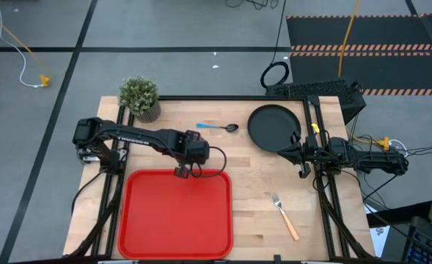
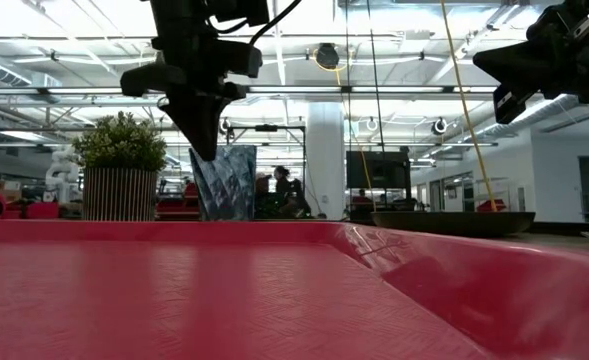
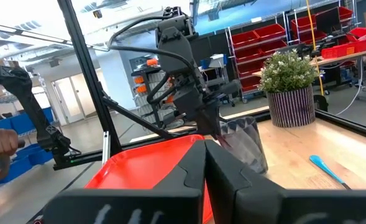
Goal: Pick and place plate/cup/fork/spoon on tray
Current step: Put the blue glass on the top left side of the red serving tray
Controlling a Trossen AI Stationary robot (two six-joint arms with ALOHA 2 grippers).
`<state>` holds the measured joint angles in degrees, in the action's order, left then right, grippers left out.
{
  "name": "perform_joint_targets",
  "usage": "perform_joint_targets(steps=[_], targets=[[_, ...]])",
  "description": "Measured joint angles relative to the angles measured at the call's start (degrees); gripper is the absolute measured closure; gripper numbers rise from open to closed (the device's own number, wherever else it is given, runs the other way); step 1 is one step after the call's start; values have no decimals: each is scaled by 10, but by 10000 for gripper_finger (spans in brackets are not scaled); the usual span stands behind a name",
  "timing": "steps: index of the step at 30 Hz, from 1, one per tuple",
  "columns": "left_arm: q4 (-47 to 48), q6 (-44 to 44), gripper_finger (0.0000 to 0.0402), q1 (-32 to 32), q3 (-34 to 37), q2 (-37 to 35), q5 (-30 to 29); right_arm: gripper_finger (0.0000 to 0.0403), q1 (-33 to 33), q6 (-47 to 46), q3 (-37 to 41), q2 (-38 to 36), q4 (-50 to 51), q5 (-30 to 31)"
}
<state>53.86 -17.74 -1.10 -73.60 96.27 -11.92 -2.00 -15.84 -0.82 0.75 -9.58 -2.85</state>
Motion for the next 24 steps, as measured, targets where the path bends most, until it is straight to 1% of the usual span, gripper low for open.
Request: perform_joint_targets(steps=[3, 7, 12, 18, 21, 24], targets=[[3, 2, 382, -2, 0, -5, -23, 403, 0, 0, 0, 0, 0, 0], [25, 20, 393, -4, 0, -20, -25, 403, 0, 1, 0, 0, 0, 0], [63, 58, 385, -19, -1, -53, -27, 403, 0, 4, 0, 0, 0, 0], [100, 100, 393, -59, -1, -99, -27, 403, 0, 6, 0, 0, 0, 16], [125, 133, 388, -86, -1, -120, -27, 403, 0, 5, 0, 0, 1, 16], [170, 181, 387, -117, -1, -139, -27, 403, 0, 5, 0, 0, 1, 16]])
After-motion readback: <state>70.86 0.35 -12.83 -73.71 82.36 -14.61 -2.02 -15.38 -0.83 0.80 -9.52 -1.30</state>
